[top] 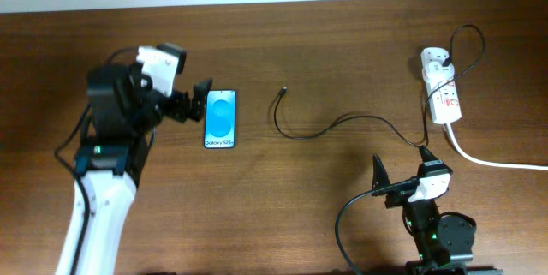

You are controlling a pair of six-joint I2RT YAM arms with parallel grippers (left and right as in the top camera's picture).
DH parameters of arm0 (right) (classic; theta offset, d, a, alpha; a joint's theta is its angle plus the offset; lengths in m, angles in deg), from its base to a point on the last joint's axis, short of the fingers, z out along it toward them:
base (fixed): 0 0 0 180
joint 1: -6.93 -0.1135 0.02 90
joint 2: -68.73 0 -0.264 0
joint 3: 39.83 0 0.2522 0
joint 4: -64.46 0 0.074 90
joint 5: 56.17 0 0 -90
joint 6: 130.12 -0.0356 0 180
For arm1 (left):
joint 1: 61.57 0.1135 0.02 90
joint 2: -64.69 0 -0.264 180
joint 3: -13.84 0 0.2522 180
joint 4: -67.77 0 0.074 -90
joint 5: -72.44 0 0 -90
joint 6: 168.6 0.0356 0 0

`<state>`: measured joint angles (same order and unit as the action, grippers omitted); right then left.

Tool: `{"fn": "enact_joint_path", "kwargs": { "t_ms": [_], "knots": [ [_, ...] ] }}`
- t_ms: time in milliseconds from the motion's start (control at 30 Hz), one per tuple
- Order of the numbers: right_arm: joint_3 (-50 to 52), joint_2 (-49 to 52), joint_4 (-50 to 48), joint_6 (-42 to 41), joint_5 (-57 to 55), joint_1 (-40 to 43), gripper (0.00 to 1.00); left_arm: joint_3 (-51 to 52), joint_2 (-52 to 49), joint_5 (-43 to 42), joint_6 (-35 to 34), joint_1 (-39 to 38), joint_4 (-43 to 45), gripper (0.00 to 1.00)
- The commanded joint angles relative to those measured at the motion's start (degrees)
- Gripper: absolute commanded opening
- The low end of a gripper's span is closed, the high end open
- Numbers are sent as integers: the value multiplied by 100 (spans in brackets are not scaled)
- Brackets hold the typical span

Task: Plug charger to phone and switch on socket
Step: 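Move the left gripper over the blue phone and lower onto it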

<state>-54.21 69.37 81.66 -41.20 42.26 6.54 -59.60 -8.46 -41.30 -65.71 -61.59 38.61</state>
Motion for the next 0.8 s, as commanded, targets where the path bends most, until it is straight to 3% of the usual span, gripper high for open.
{"fn": "enact_joint_path", "kwargs": {
  "t_ms": [0,167,233,567,700,767],
  "knots": [
    [31,-44,26,2,33,-35,98,-1023,-820,-1005,-219,7,-308,99],
    [31,-44,24,2,33,-37,99,-2924,-2096,-887,-214,0,-2319,99],
    [31,-44,24,2,33,-37,98,-3300,-2382,-400,-212,-114,-2997,99],
    [31,-44,24,2,33,-37,98,-3296,-2470,-343,-216,-186,-3375,99],
    [31,-44,24,2,33,-37,98,-3567,-2535,914,-774,-636,-3567,99],
    [31,-44,24,2,33,-37,98,-4256,-2804,1434,-1123,-850,-4050,99]
  ]
}}
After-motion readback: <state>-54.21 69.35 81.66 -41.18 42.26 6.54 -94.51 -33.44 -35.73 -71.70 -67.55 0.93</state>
